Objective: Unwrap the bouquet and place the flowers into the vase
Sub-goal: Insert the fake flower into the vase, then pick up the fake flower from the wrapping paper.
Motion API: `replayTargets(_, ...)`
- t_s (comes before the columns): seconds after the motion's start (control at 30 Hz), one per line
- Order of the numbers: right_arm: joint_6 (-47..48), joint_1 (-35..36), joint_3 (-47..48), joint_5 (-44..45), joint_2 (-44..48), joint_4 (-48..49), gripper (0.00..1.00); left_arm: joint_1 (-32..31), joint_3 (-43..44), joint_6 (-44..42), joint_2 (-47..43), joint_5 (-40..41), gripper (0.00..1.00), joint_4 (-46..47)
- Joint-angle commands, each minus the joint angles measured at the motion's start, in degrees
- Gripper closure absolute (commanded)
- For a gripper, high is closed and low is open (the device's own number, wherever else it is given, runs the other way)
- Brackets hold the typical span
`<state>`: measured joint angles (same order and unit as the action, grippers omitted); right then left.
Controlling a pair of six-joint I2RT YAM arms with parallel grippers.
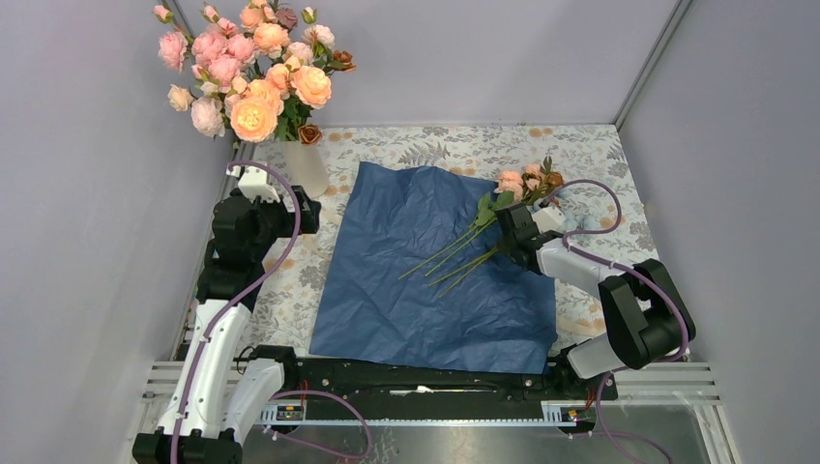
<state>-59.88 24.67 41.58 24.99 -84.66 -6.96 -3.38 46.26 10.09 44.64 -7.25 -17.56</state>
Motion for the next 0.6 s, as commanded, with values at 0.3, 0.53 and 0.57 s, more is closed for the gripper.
replayTargets(0.3,-0.7,-0.9,0.0,2.9,-2.7,3.0,0.75,-0.2,0.1,-0.7,0.2,0.7,0.01,1.3)
replayTargets(0.53,-2.4,-0.9,-1.0,1.8,-2.4,3.1,0.77,-0.2,0.1,-0.8,0.2,0.9,0.01,1.3)
replayTargets(0.57,-3.0,-0.9,-1.5,1.8,-1.8,3.1,0.77,-0.2,0.1,-0.8,0.2,0.9,0.01,1.2)
